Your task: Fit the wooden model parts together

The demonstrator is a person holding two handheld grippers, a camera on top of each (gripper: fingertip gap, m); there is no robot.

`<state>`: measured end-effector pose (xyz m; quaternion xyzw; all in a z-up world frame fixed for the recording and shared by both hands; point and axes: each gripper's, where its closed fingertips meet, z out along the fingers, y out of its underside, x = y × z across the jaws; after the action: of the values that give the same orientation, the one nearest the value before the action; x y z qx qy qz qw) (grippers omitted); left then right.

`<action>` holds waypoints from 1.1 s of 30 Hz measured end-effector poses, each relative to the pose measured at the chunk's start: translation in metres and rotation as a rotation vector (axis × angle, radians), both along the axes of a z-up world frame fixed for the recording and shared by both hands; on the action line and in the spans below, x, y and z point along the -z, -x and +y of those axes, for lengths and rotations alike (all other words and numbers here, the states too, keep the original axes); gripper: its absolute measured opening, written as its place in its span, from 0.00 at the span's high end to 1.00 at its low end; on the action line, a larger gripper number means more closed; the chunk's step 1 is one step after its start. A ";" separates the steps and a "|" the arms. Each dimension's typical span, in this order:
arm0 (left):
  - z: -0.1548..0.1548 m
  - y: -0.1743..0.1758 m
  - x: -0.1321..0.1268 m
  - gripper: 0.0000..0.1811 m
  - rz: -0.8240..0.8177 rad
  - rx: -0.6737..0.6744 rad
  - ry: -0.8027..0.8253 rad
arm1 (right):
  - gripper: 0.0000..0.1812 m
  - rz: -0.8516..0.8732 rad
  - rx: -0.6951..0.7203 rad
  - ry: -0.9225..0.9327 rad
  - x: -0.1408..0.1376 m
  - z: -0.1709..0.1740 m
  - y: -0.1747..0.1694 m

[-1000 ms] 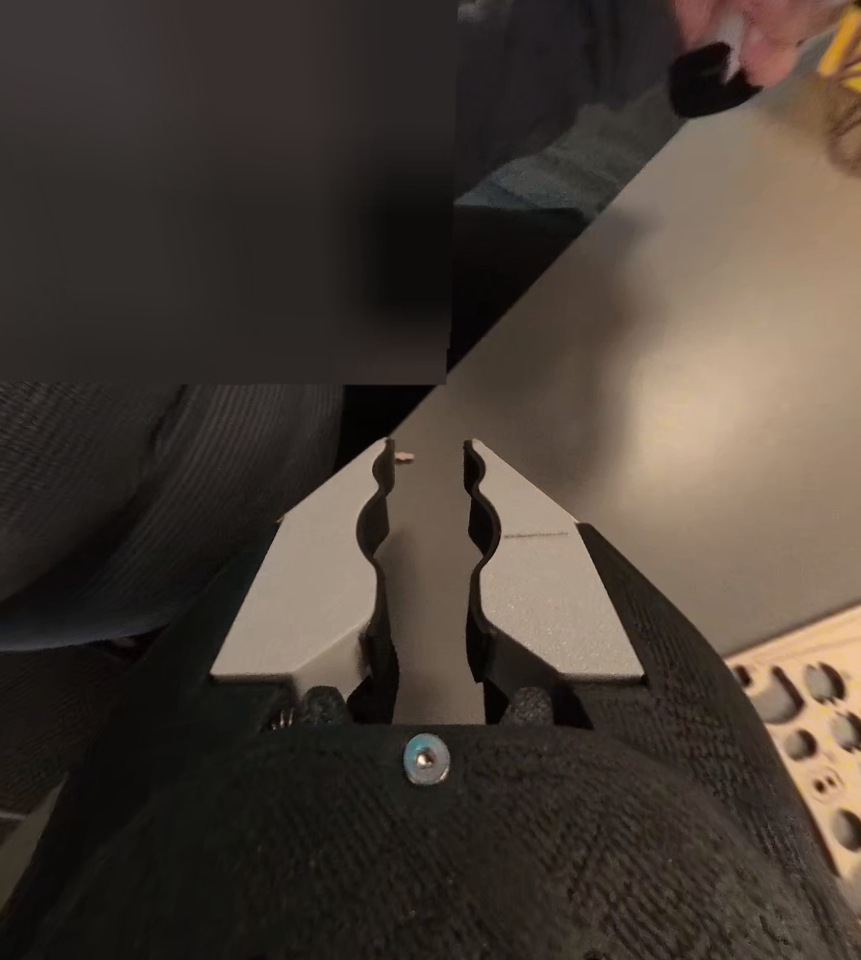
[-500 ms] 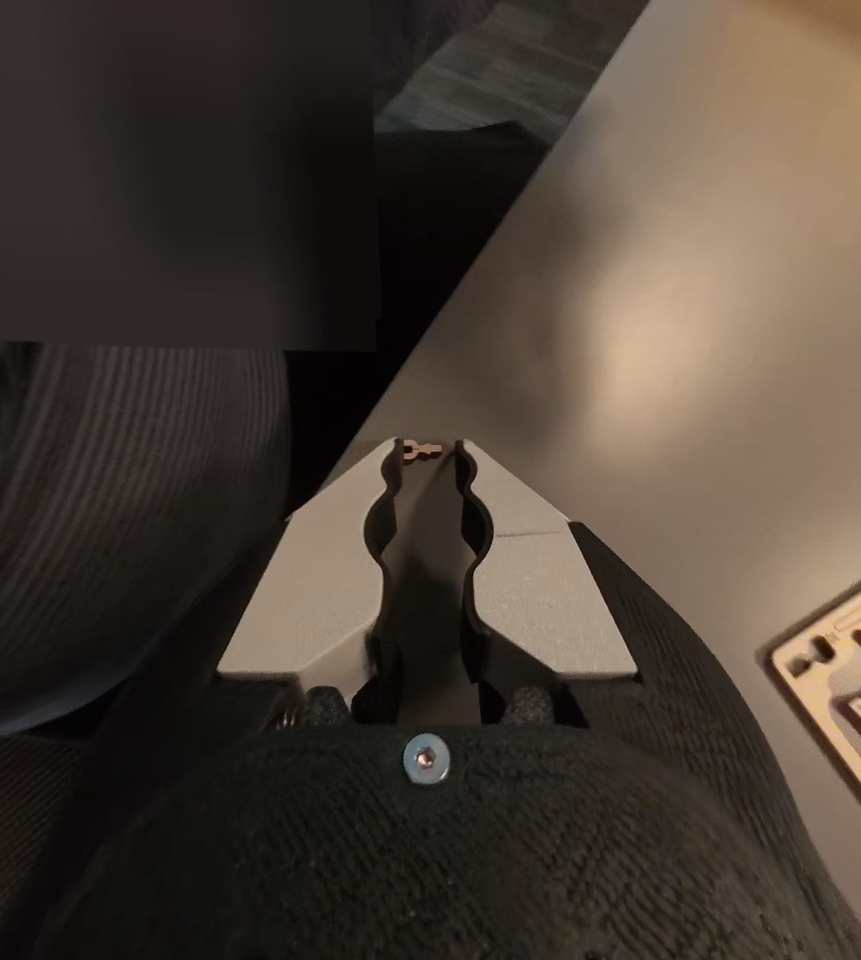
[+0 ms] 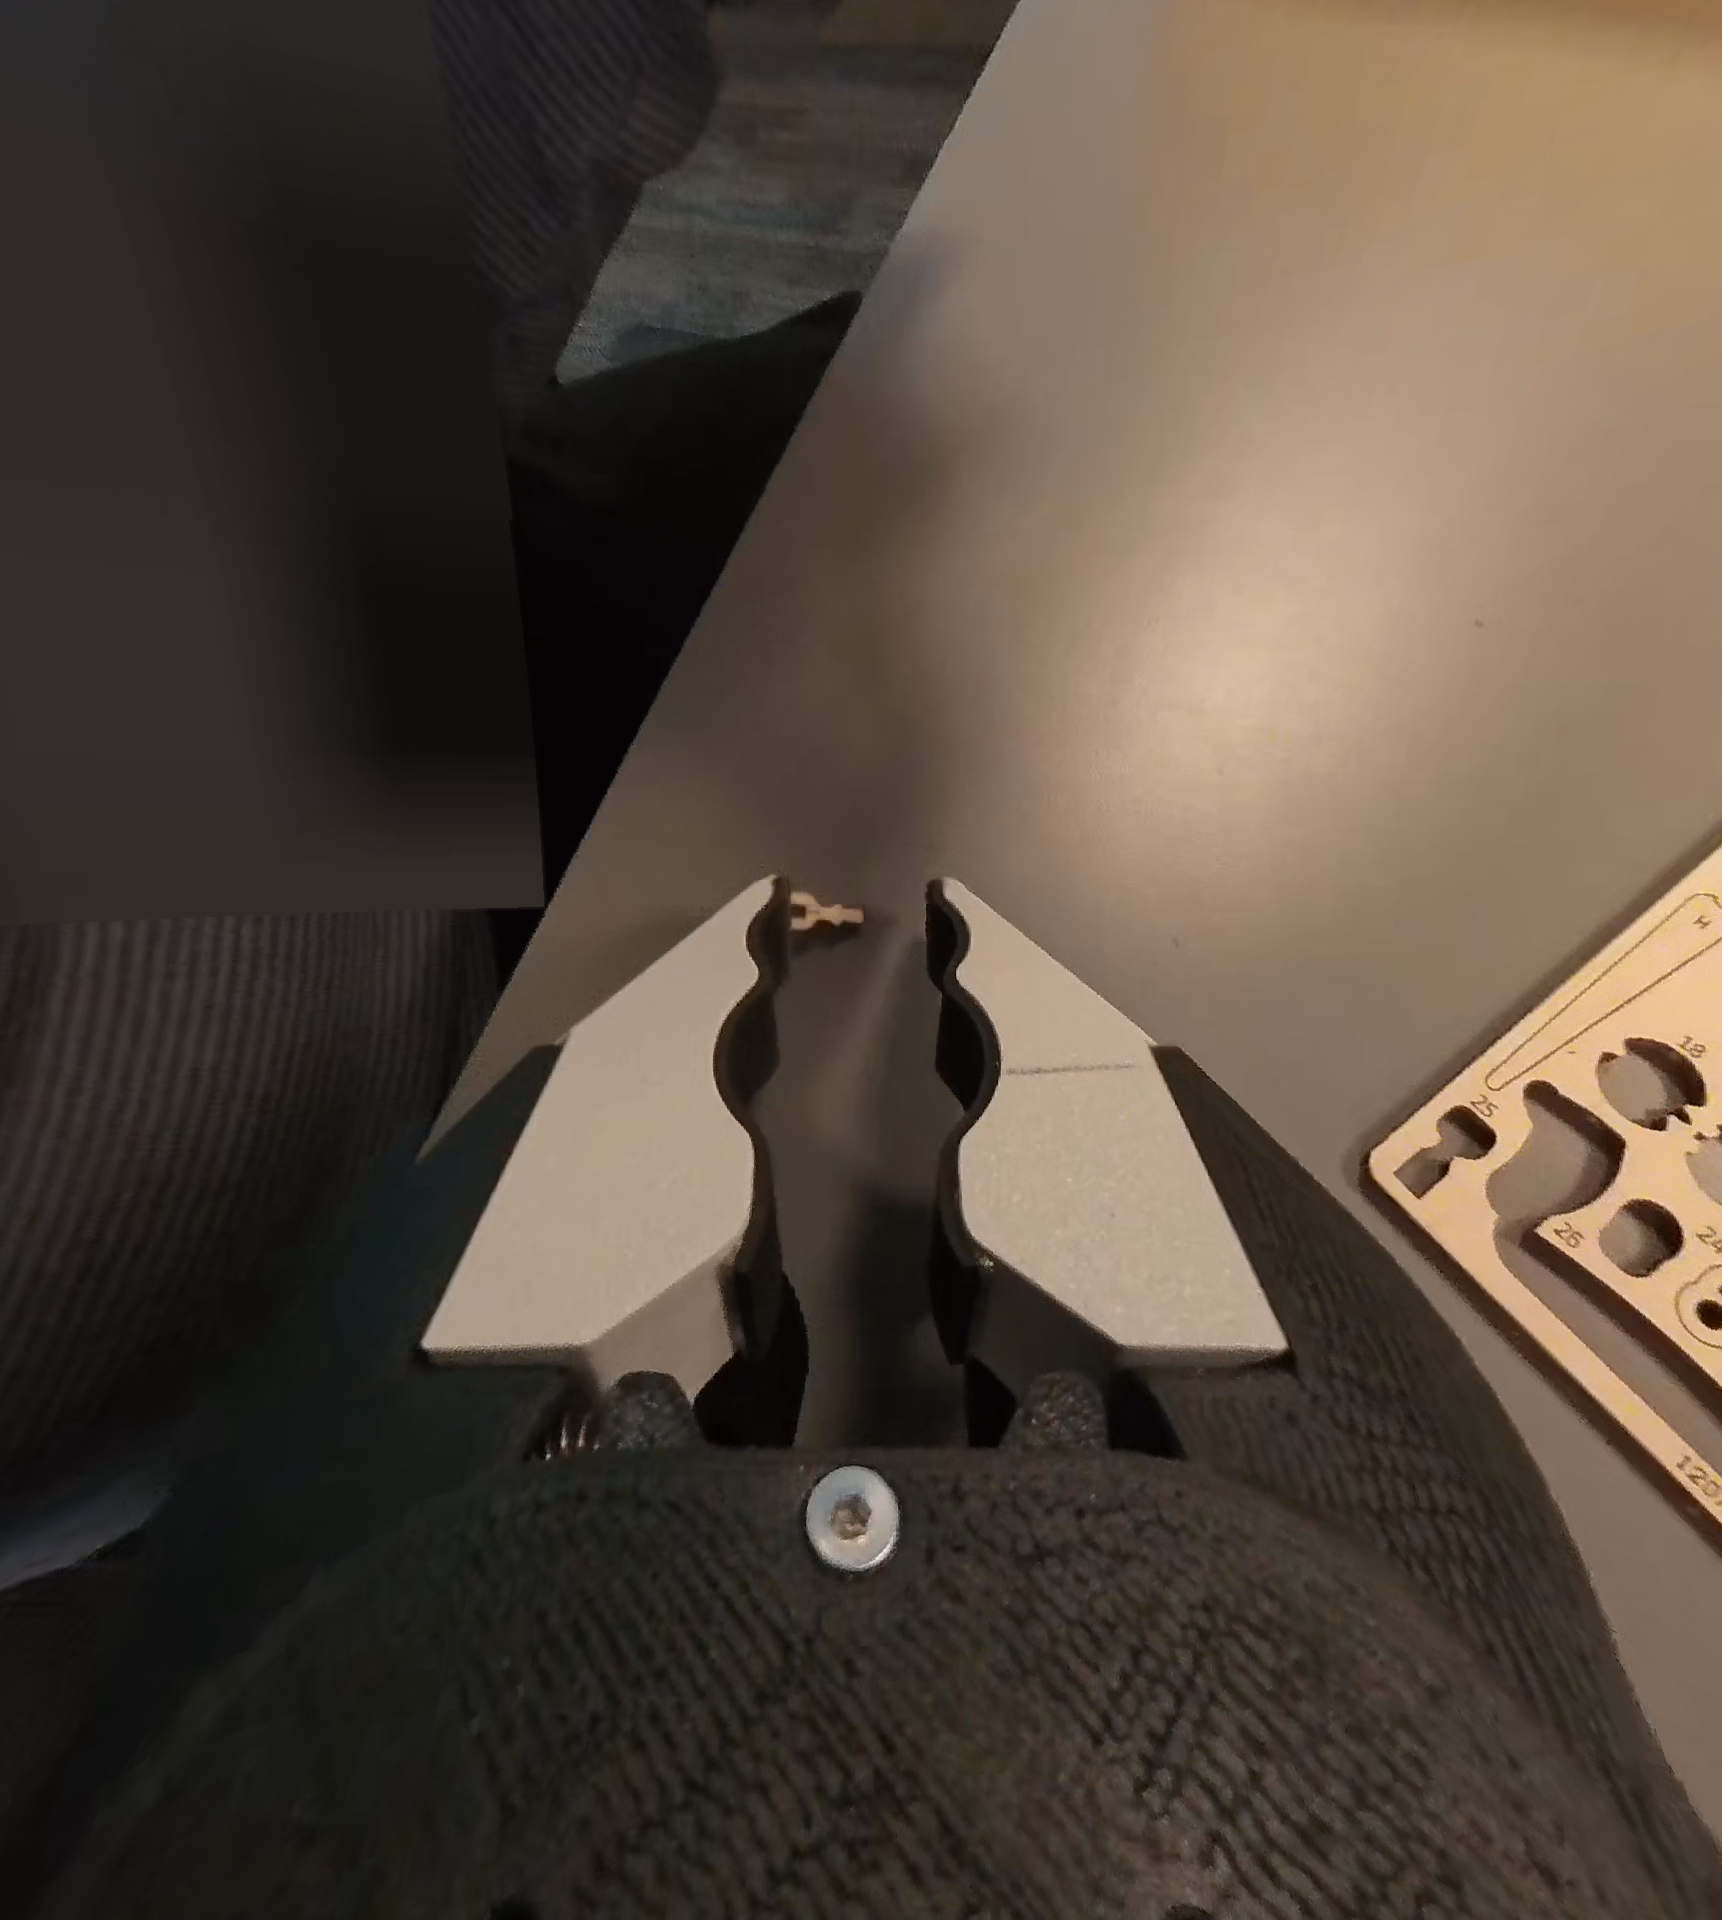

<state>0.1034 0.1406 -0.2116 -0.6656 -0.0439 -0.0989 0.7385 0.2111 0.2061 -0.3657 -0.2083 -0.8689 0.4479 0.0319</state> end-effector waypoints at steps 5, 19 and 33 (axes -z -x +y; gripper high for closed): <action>-0.001 0.000 -0.001 0.95 -0.002 0.003 -0.001 | 0.84 0.022 -0.070 -0.068 0.003 0.000 -0.006; -0.004 -0.003 -0.002 0.95 -0.017 0.024 -0.019 | 0.86 -0.154 -0.115 0.020 0.003 -0.014 -0.029; -0.002 -0.006 -0.002 0.95 -0.019 0.039 -0.021 | 0.96 -0.013 -0.109 -0.065 0.009 -0.009 -0.010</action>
<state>0.1098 0.1385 -0.2096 -0.6575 -0.0368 -0.1198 0.7430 0.2211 0.1973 -0.3742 -0.1624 -0.8933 0.4191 0.0084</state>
